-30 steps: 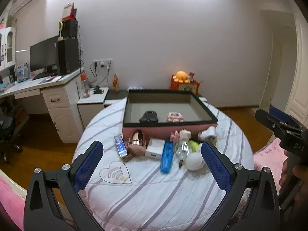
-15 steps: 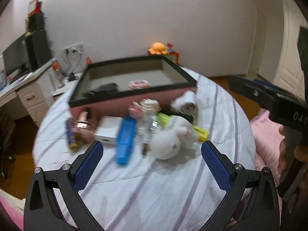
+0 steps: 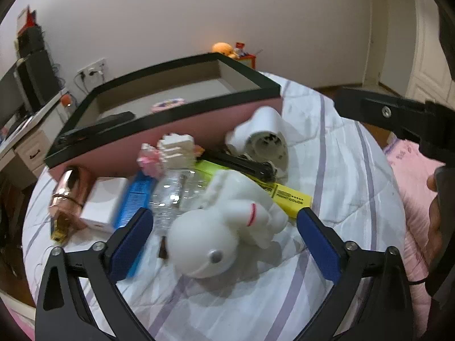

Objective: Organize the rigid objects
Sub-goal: 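Lower the left tool onto the white rabbit figurine and close on it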

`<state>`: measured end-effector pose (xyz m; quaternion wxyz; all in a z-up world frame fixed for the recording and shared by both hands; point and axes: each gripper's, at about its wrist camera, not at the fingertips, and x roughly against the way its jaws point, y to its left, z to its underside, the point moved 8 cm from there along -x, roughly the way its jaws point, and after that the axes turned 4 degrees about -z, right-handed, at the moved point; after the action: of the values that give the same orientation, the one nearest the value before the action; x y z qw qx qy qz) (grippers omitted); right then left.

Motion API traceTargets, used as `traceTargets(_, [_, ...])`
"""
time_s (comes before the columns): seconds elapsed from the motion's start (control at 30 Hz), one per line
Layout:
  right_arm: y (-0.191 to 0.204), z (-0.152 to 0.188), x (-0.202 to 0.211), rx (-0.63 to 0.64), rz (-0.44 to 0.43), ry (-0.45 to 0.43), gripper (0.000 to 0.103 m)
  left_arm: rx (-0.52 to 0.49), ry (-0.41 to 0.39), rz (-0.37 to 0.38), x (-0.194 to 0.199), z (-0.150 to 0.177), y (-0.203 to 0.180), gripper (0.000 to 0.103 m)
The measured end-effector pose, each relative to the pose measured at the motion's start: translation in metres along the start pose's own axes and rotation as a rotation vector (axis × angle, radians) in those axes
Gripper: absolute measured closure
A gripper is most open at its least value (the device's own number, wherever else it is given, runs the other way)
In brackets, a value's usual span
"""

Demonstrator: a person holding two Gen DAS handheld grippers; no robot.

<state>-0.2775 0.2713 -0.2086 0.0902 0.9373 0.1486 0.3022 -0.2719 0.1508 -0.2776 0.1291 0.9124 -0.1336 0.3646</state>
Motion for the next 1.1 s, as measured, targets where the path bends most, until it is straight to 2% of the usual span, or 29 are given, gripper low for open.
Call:
traceTargets(0.07, [-0.002, 0.001, -0.004, -0.003, -0.007, 0.01, 0.0, -0.018, 0.009, -0.025, -0.003, 0.0, 0.0, 0.005])
traceTargets(0.13, [-0.002, 0.003, -0.007, -0.007, -0.011, 0.019, 0.0, -0.012, -0.003, -0.038, -0.001, -0.001, 0.003, 0.017])
traceTargets(0.2, [-0.002, 0.004, -0.01, -0.012, -0.017, 0.028, 0.0, 0.016, -0.019, -0.039, 0.004, -0.001, 0.011, 0.036])
traceTargets(0.3, [0.0, 0.006, -0.013, -0.011, -0.021, 0.043, 0.0, 0.013, -0.013, 0.003, 0.007, 0.002, 0.016, 0.037])
traceTargets(0.43, [0.005, 0.01, -0.016, -0.005, -0.025, 0.06, 0.0, 0.03, -0.001, 0.012, 0.011, 0.007, 0.021, 0.038])
traceTargets(0.53, [0.01, 0.012, -0.016, 0.007, -0.025, 0.068, 0.0, 0.056, -0.006, 0.046, 0.021, 0.009, 0.027, 0.038])
traceTargets(0.73, [0.016, 0.011, -0.026, 0.019, -0.002, 0.093, 0.0, 0.141, -0.074, 0.115, 0.054, 0.007, 0.048, 0.038])
traceTargets(0.93, [0.026, 0.006, -0.051, 0.055, 0.012, 0.147, 0.0, 0.18, -0.091, 0.093, 0.065, 0.008, 0.077, 0.038])
traceTargets(1.1, [0.036, 0.013, -0.078, 0.056, -0.034, 0.236, 0.006, 0.204, -0.097, 0.075, 0.066, 0.009, 0.097, 0.038])
